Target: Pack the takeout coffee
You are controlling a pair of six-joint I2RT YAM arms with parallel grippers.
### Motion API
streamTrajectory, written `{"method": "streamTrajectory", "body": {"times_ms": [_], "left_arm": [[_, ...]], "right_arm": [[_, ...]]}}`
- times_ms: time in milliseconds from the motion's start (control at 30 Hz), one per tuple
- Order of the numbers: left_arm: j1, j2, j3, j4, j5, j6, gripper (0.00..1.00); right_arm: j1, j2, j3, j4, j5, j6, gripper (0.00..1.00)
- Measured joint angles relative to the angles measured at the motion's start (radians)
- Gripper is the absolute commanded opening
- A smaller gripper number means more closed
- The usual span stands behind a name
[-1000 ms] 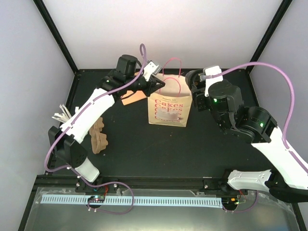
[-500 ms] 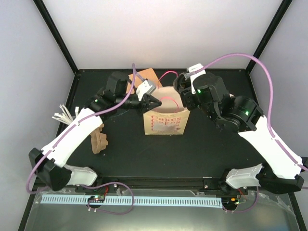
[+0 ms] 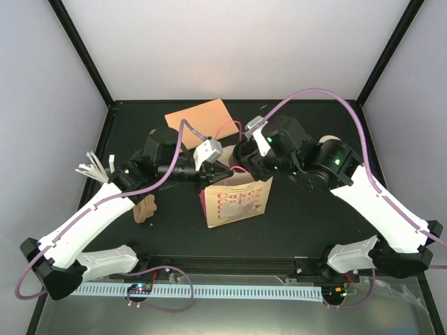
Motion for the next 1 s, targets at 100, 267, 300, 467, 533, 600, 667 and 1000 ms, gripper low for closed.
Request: {"method": "streamTrajectory", "body": {"times_ms": [100, 267, 300, 467, 533, 600, 667, 1000], "left_arm": [[-0.028, -0.02, -0.014, 0.0, -0.006, -0.012, 0.01], [-0.076, -0.035, -0.028, 0.007, -0.016, -0.027, 0.02], [-0.084, -0.035, -0.03, 0.008, -0.017, -0.029, 0.02], [-0.132, -0.055, -0.067, 0.014, -0.029, -0.045, 0.02], [-0.145, -0.059, -0.074, 0.016, -0.031, -0.05, 0.02], [-0.163, -0.064, -0.078, 0.019, -0.034, -0.058, 0.01], [-0.183, -0.071, -0.08, 0.025, -0.037, -0.065, 0.02], [-0.252, -0.08, -0.088, 0.042, -0.057, -0.094, 0.02]], "right_arm": [[0.014, 0.0, -0.042, -0.01, -0.035, 0.0, 0.63], [0.026, -0.003, -0.095, -0.023, -0.064, 0.001, 0.63], [0.027, -0.004, -0.106, -0.024, -0.067, 0.001, 0.63], [0.03, -0.006, -0.155, -0.025, -0.095, 0.001, 0.62], [0.034, -0.007, -0.172, -0.025, -0.103, 0.001, 0.62], [0.039, -0.008, -0.192, -0.021, -0.113, 0.002, 0.61], [0.046, -0.008, -0.211, -0.018, -0.12, 0.004, 0.61], [0.072, -0.042, -0.314, 0.005, -0.14, 0.024, 0.6]]}}
